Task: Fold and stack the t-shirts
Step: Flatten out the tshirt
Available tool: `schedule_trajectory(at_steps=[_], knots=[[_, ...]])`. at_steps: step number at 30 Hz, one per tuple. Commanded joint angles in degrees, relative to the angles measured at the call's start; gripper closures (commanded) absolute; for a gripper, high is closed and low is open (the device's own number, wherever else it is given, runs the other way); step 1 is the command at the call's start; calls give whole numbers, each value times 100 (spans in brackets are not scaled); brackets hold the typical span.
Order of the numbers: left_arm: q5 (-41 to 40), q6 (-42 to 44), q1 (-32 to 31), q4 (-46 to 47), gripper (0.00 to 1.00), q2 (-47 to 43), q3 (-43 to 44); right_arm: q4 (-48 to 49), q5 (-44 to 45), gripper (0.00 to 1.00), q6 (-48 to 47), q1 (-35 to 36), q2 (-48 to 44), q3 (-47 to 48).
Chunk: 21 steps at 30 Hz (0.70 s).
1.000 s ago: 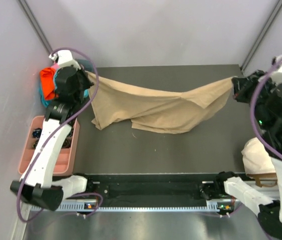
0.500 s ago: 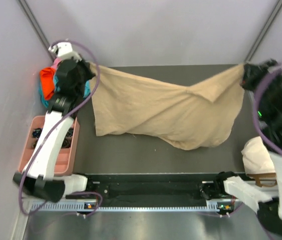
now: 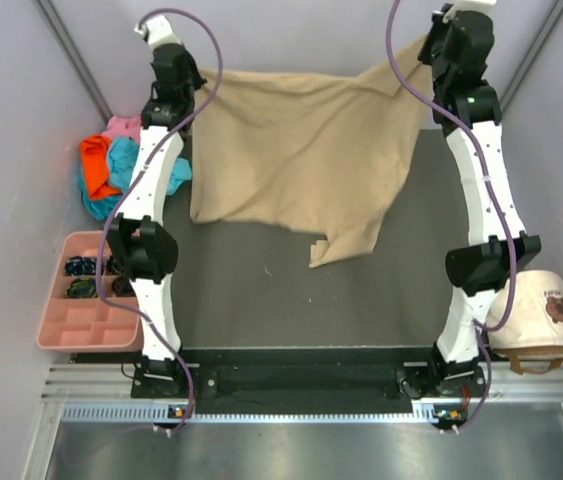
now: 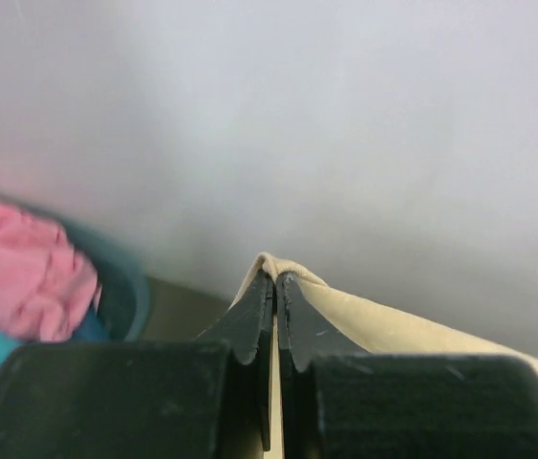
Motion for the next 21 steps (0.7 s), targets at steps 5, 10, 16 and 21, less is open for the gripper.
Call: schedule_trajectory(at_steps=[5,10,16,21], knots=[[249,-279,63,2105,100,-2941,-2901,2021,-666,100,21,-11,-2460,-1955],[38,-621,54,2425,100,-4534,-5001,2102,-613,100,478,-11,-3928,-4355],[310,-1315,-60,1996,100,-5107,-6936,1794,-674,100,997,-19,-4781,-6693],[476,-1938,-279,2223,100,-5151,-8887,1531,-936,100,1770,-11,-5099,-8503]])
